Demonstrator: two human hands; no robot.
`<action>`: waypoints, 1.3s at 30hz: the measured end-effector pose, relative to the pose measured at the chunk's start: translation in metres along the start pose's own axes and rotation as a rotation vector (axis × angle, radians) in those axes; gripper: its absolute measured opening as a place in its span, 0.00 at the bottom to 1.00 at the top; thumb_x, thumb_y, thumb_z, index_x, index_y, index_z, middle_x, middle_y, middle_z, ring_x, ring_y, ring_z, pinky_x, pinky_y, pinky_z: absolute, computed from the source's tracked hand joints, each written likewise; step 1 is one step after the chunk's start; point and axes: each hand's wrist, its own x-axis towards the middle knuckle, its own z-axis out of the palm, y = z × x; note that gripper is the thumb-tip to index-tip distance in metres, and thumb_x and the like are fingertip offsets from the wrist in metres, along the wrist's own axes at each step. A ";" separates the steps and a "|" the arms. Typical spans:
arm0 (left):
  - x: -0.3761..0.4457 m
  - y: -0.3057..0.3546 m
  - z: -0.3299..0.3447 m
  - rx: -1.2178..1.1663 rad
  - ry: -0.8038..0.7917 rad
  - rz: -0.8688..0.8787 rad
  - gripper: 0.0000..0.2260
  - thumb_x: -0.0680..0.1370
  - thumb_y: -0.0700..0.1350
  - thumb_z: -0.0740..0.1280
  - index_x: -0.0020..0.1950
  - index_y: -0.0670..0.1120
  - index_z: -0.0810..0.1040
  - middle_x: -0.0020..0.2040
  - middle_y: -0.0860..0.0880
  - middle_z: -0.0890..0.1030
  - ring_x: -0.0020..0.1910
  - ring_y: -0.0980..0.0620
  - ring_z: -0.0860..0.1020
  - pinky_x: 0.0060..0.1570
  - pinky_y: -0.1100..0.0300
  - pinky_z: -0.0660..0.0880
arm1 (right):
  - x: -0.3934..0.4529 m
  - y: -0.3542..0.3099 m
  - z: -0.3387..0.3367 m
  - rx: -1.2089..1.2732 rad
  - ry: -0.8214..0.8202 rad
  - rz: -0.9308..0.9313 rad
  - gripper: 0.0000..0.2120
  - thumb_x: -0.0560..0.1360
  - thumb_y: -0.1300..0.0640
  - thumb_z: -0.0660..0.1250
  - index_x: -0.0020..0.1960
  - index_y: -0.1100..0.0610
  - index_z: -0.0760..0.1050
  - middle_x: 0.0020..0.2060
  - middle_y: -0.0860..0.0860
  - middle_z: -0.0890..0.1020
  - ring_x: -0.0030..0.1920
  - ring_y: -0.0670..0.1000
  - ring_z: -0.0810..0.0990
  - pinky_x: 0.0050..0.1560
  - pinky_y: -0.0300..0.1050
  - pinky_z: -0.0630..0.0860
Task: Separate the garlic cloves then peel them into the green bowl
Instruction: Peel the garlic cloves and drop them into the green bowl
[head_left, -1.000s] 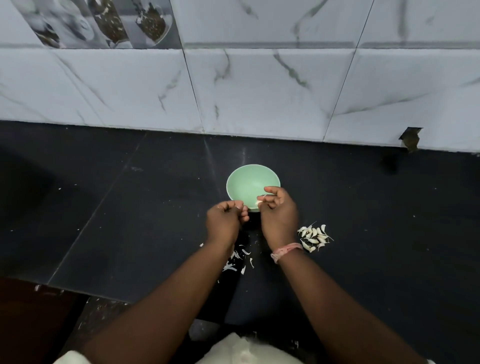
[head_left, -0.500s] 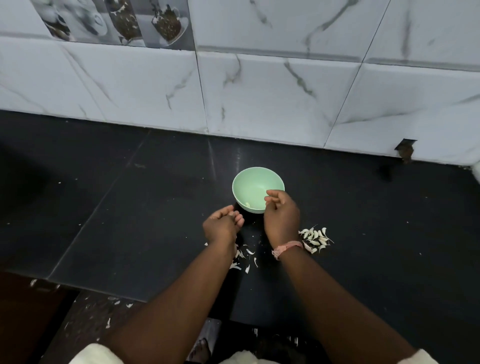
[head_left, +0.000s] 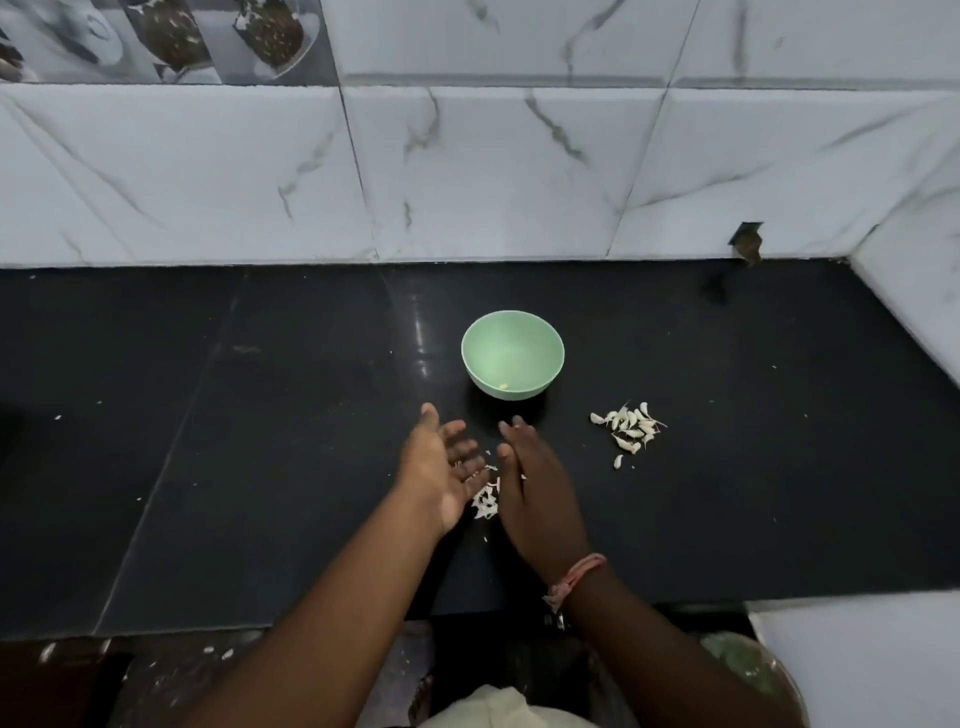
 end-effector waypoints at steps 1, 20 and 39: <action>-0.003 -0.003 0.001 0.034 -0.048 -0.044 0.32 0.82 0.67 0.54 0.68 0.41 0.75 0.63 0.40 0.79 0.58 0.42 0.80 0.59 0.46 0.77 | -0.002 -0.009 0.002 0.054 -0.066 -0.027 0.27 0.83 0.46 0.50 0.73 0.58 0.74 0.73 0.55 0.75 0.75 0.52 0.70 0.77 0.45 0.62; 0.022 -0.058 0.052 0.368 -0.071 -0.092 0.09 0.83 0.44 0.61 0.60 0.45 0.78 0.47 0.49 0.81 0.44 0.52 0.79 0.41 0.60 0.75 | 0.060 0.064 -0.064 -0.507 0.055 0.234 0.10 0.80 0.56 0.63 0.49 0.59 0.81 0.49 0.60 0.81 0.52 0.62 0.80 0.53 0.52 0.75; 0.034 -0.066 0.062 0.332 -0.077 0.234 0.09 0.82 0.34 0.63 0.55 0.41 0.83 0.41 0.46 0.84 0.37 0.55 0.79 0.41 0.65 0.80 | 0.045 0.044 -0.068 0.249 -0.013 0.225 0.09 0.79 0.63 0.67 0.49 0.55 0.85 0.43 0.47 0.86 0.45 0.43 0.83 0.49 0.34 0.74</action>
